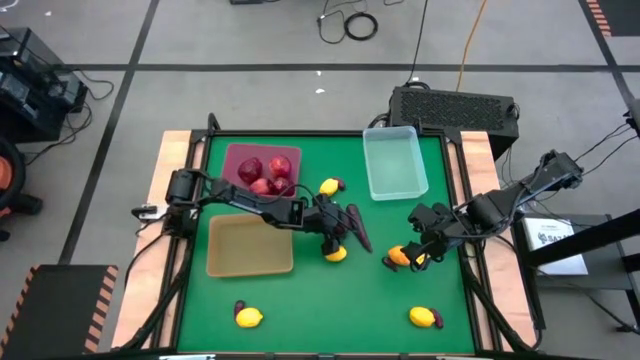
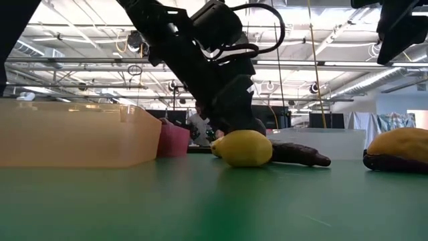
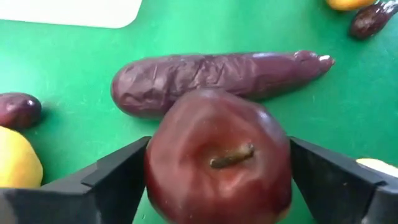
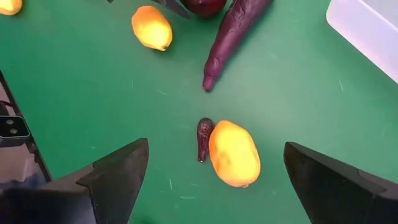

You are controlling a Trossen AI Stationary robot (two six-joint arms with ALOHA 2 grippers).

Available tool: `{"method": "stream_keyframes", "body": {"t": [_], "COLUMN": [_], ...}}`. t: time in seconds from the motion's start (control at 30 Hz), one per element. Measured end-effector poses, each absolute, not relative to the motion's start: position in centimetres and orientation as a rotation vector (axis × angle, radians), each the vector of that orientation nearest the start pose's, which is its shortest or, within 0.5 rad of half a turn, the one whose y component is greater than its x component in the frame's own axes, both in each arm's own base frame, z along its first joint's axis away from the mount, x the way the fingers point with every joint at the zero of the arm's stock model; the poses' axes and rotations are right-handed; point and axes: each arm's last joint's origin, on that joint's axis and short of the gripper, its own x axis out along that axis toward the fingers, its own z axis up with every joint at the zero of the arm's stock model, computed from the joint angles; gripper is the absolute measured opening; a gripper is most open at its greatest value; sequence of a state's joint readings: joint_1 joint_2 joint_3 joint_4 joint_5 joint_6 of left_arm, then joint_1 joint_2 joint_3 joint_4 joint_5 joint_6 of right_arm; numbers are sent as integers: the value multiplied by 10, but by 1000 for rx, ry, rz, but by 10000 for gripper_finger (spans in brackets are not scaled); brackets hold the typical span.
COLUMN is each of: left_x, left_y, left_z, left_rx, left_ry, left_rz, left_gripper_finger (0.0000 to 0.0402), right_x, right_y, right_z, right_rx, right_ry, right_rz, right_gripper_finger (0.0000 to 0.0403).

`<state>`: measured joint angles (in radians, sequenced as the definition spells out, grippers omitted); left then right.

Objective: Sort produce into baskets
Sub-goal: Put the apple into the pink bin

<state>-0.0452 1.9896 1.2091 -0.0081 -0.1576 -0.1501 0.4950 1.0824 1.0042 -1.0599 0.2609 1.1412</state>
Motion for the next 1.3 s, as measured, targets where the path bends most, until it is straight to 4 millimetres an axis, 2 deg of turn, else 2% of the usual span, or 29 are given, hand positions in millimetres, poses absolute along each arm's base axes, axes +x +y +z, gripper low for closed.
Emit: {"method": "stream_keyframes", "body": {"t": [0.2,0.27,0.33,0.47,0.53,0.63,0.77,0.9,1.03,1.13,1.3], "left_x": [413,411,410,396,379,343,284,231,197,183,177], "left_y": [-14,-14,-12,0,7,22,48,73,94,110,132], "left_z": [149,156,173,229,260,298,328,330,313,292,256], "left_rx": [-65,-62,-63,-54,-22,22,-6,-151,-322,-444,-608], "left_ry": [772,790,794,786,772,776,860,926,932,942,926], "left_rz": [166,168,173,220,293,439,705,930,1062,1125,1122], "left_gripper_finger": [305,290,283,285,287,287,287,287,287,288,288], "right_x": [167,167,167,167,168,168,171,174,177,180,184], "right_y": [82,82,82,82,82,82,82,83,84,85,83], "right_z": [291,291,291,291,291,291,293,295,296,295,296], "right_rx": [614,614,617,617,617,617,617,620,629,617,614], "right_ry": [1006,1006,1005,1005,1004,998,951,898,867,859,845], "right_rz": [-395,-396,-397,-397,-395,-395,-399,-400,-392,-380,-375], "right_gripper_finger": [363,363,363,363,363,363,363,363,363,363,363]}}
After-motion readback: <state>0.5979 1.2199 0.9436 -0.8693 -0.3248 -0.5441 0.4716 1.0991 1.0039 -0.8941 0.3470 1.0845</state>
